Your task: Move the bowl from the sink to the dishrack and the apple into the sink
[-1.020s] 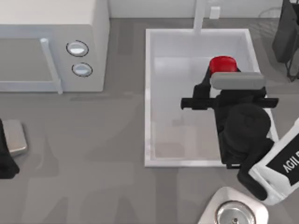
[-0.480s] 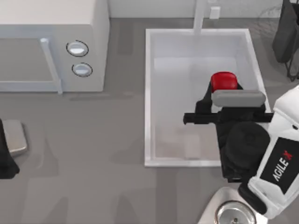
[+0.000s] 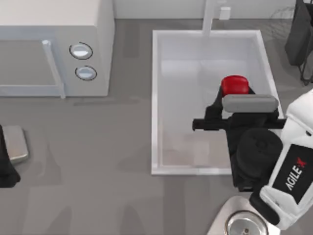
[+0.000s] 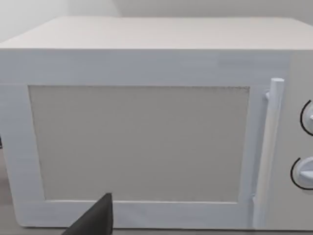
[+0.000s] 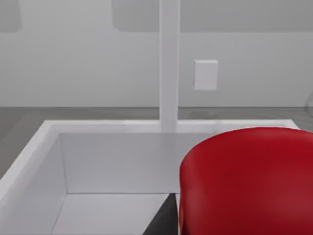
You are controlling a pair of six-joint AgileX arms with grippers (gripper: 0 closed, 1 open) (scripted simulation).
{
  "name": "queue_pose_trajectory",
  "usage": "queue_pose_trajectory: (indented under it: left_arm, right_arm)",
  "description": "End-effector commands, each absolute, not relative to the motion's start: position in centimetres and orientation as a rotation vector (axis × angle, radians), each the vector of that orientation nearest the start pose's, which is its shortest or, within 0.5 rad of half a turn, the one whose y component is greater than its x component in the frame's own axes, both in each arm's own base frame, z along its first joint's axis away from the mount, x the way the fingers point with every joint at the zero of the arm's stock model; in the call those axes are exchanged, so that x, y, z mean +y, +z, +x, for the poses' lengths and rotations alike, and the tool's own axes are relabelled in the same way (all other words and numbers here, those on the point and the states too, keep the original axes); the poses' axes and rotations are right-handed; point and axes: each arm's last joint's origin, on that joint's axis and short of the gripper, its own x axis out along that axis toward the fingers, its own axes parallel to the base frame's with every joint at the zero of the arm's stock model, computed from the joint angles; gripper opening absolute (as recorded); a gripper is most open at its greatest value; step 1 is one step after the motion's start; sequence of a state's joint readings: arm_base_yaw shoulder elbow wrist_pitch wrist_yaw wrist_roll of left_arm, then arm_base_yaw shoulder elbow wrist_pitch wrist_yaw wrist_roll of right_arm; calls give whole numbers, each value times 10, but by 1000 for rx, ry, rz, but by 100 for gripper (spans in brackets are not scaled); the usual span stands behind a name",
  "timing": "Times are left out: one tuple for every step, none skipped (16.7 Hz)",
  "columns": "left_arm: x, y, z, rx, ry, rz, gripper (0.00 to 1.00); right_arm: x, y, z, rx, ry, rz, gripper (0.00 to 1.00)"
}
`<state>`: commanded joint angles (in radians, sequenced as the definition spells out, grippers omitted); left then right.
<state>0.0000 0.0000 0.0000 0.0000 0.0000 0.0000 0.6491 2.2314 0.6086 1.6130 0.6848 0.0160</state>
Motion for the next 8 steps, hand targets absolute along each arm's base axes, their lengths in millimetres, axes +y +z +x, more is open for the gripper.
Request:
queue_pose_trajectory:
  left_arm:
    - [-1, 160, 106, 0, 0, 0, 100]
    - [-1, 160, 106, 0, 0, 0, 100]
    - [-1, 160, 106, 0, 0, 0, 100]
    - [-1, 160, 106, 0, 0, 0, 100]
    - [-1, 160, 106, 0, 0, 0, 100]
    - [-1, 160, 106, 0, 0, 0, 100]
    - [-1, 160, 106, 0, 0, 0, 100]
    - [-1, 160, 106, 0, 0, 0, 100]
  right_arm:
    - [184, 59, 270, 0, -10, 0, 68]
    - [184, 59, 270, 0, -10, 0, 75]
    - [184, 59, 270, 0, -10, 0, 83]
    - [184, 59, 270, 0, -10, 0, 90]
    - [184, 59, 270, 0, -10, 0, 98]
    - [184, 59, 270, 0, -10, 0, 100]
    - [184, 59, 270, 0, -10, 0, 100]
    - [184, 59, 270, 0, -10, 0, 100]
